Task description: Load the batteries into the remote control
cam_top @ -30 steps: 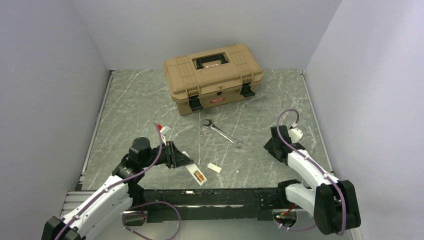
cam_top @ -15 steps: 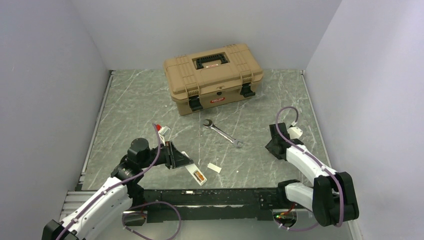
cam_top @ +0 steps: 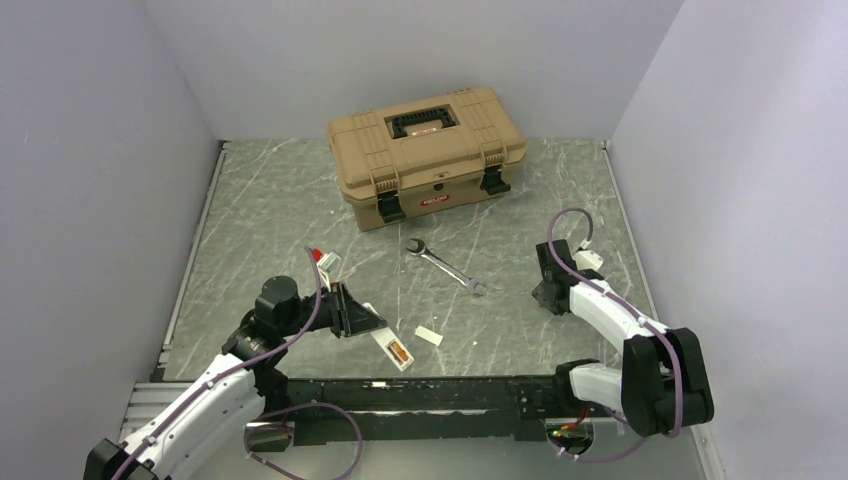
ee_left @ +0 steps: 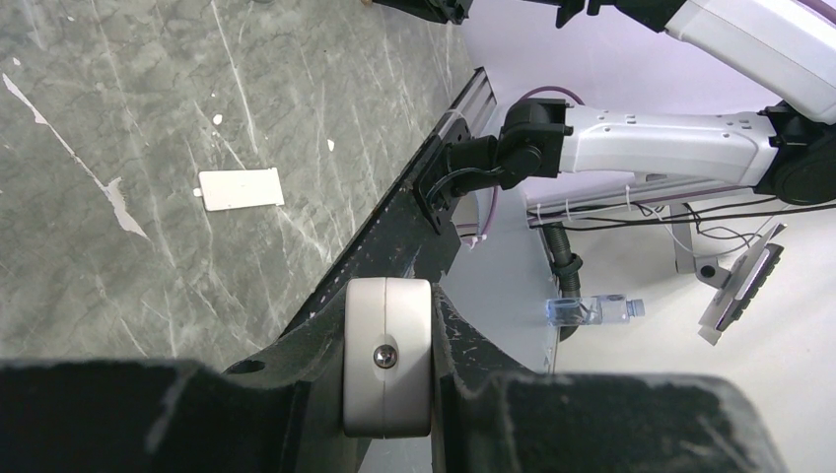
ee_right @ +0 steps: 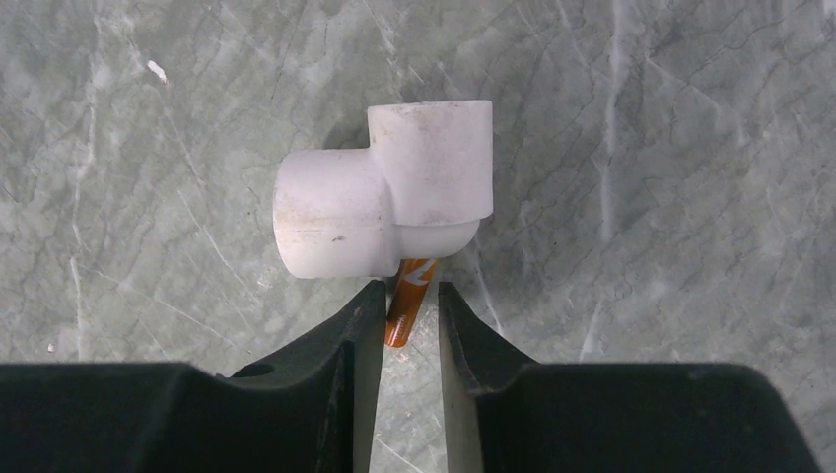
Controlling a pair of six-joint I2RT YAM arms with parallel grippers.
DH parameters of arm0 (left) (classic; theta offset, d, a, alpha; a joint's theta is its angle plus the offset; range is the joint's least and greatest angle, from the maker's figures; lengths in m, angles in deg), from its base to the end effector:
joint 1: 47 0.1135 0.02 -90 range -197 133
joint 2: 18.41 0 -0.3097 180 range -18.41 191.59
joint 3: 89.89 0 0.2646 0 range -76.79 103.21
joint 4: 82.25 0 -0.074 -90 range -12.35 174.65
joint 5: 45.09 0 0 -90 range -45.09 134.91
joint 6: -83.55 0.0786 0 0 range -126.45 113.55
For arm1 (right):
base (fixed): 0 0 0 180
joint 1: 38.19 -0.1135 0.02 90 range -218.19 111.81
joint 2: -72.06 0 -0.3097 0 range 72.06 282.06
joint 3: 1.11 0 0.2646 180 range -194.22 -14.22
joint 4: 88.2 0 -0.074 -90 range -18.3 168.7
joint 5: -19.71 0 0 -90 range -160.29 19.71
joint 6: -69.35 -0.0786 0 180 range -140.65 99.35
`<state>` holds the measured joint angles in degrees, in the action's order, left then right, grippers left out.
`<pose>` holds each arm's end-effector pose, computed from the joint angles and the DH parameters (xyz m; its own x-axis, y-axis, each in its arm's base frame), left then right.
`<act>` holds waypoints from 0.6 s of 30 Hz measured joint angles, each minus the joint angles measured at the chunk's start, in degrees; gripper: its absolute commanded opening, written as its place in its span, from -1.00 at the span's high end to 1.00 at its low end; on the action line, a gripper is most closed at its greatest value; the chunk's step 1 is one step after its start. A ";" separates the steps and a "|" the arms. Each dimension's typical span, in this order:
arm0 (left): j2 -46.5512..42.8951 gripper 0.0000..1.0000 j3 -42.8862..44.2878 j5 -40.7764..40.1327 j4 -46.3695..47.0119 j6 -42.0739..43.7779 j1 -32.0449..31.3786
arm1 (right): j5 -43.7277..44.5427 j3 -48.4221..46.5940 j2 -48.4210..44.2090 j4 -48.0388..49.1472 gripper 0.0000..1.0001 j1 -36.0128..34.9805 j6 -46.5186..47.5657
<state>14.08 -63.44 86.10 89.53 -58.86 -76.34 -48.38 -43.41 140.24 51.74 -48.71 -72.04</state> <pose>0.1062 -0.1191 0.2192 -0.8641 -0.1984 -0.4627 0.3942 0.3050 -0.8669 0.2048 0.0082 0.1514 -0.5757 0.6305 -0.5207 0.6892 0.7168 0.1060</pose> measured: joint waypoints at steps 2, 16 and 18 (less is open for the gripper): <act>0.00 1.00 0.00 0.04 0.00 0.00 0.00 | 0.02 -0.07 0.13 0.02 0.51 0.00 0.24; 0.13 1.00 0.00 0.15 -0.11 0.02 0.17 | -5.70 1.29 -1.75 2.36 0.70 0.20 2.47; 0.42 1.00 0.00 0.15 -0.09 0.02 0.17 | -7.74 2.40 -3.21 3.52 0.70 -0.07 3.13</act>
<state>14.49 -63.44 86.26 89.44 -58.83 -76.17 -56.12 -41.00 137.03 55.26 -48.78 -68.92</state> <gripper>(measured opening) 0.282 0.158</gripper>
